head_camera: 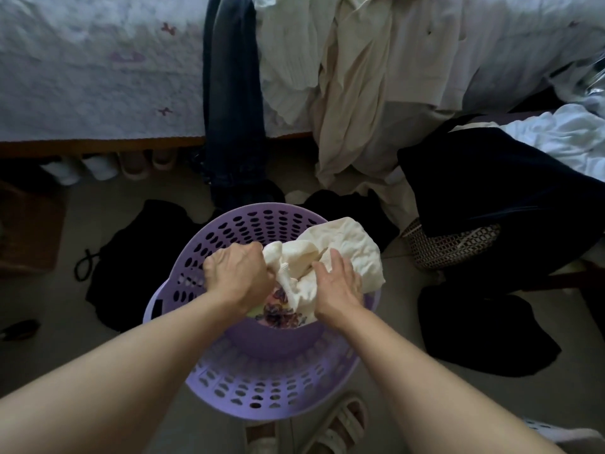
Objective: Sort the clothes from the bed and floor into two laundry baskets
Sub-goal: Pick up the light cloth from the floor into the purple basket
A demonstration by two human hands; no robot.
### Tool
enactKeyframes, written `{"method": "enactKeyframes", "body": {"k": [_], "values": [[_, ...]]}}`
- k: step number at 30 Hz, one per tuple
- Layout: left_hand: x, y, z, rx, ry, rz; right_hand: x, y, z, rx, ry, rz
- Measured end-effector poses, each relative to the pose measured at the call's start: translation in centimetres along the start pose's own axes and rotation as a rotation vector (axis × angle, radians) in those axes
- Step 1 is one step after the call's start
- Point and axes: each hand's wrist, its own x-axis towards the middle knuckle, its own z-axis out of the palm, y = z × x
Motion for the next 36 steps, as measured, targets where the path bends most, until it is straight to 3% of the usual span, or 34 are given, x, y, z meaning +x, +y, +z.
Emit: {"method": "enactKeyframes", "body": {"k": [9,11,13,16,19,21,25,28,30,36], "values": [[0.6,-0.6,1.4,-0.041,0.022,-0.015,4.6,3.5,2.2,-0.425,-0.065,0.013],[0.4,-0.8,1.6,-0.060,0.030,-0.014,4.7,3.8,3.1,-0.395,-0.051,0.033],[0.3,-1.0,1.7,-0.069,0.043,-0.008,4.1,3.5,3.1,-0.188,0.061,0.122],[0.1,-0.9,1.2,-0.086,0.060,-0.020,2.6,1.6,1.6,0.129,0.361,0.151],[0.0,-0.3,-0.1,-0.120,0.076,-0.048,0.8,-1.9,-0.6,0.332,0.676,-0.019],[0.0,0.2,-1.2,-0.118,0.087,-0.052,-0.2,-3.9,-1.1,0.387,0.727,-0.112],[0.1,0.1,-2.1,-0.074,0.048,-0.075,-0.6,-5.6,-0.1,0.372,0.507,-0.088],[0.1,-0.8,-0.8,-0.019,-0.142,-0.103,-0.1,-5.1,1.3,0.291,0.124,-0.058],[-0.2,-1.3,0.4,-0.023,-0.281,-0.122,-0.2,-4.5,1.9,0.258,-0.036,-0.023],[-0.5,-1.2,2.0,-0.012,-0.388,-0.105,-0.6,-2.4,2.9,0.221,-0.120,0.044]]}}
